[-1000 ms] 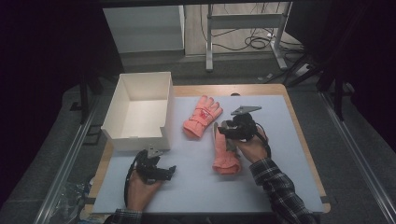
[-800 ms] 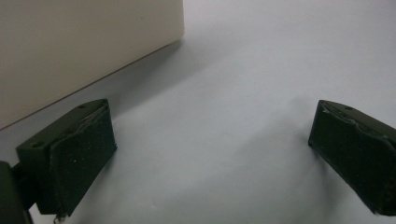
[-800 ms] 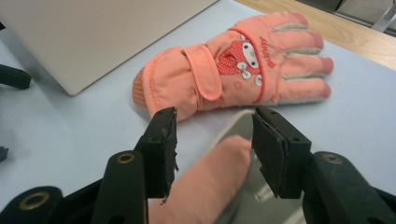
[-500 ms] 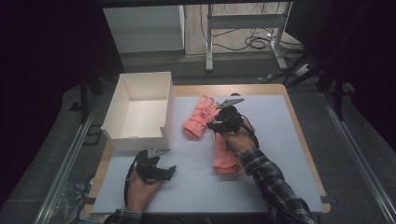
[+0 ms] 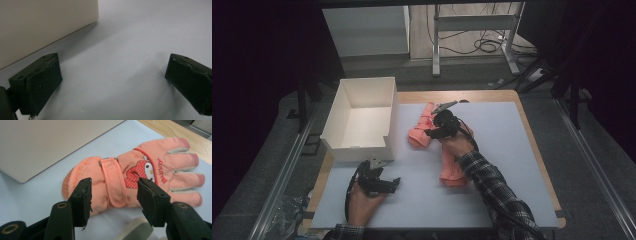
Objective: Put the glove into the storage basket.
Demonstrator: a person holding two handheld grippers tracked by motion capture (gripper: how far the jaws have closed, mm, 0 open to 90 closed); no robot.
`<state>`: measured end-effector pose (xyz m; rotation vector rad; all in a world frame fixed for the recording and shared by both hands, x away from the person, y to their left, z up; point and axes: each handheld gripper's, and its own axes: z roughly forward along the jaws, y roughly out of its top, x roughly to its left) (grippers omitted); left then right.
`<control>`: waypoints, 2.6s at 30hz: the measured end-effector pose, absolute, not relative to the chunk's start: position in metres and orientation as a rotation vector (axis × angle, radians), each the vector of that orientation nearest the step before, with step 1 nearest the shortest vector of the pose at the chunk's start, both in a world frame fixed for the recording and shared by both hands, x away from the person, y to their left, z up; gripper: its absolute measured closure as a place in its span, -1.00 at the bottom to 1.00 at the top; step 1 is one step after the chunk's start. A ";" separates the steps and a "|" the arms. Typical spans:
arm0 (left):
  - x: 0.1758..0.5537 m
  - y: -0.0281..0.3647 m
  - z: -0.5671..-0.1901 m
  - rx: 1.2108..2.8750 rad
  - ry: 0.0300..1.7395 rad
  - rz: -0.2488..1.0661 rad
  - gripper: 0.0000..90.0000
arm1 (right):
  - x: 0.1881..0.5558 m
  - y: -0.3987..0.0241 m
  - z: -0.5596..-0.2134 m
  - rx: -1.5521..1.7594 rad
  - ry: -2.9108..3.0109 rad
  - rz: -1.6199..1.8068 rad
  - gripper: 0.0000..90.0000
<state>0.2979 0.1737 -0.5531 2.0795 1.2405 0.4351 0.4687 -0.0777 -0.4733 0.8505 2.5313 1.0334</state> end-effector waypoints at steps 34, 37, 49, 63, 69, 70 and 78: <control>0.298 0.174 -0.553 2.081 1.241 0.435 -0.99 | 0.490 -0.057 -0.470 0.706 2.642 0.900 0.64; 0.298 0.174 -0.553 2.080 1.241 0.435 -0.99 | 0.486 -0.058 -0.462 0.677 2.637 0.901 0.66; 0.298 0.174 -0.553 2.084 1.237 0.438 -0.99 | 0.475 -0.064 -0.437 0.608 2.627 0.946 0.74; 0.298 0.174 -0.553 2.083 1.237 0.438 -0.99 | 0.473 -0.062 -0.450 0.664 2.739 1.001 0.42; 0.298 0.174 -0.553 2.083 1.238 0.437 -0.99 | 0.481 -0.069 -0.444 0.733 2.691 1.009 0.31; 0.298 0.174 -0.553 2.083 1.238 0.438 -0.99 | 0.483 -0.068 -0.446 0.729 2.681 0.985 0.30; 0.298 0.174 -0.553 2.083 1.238 0.438 -0.99 | 0.501 -0.059 -0.477 0.730 2.679 0.903 0.05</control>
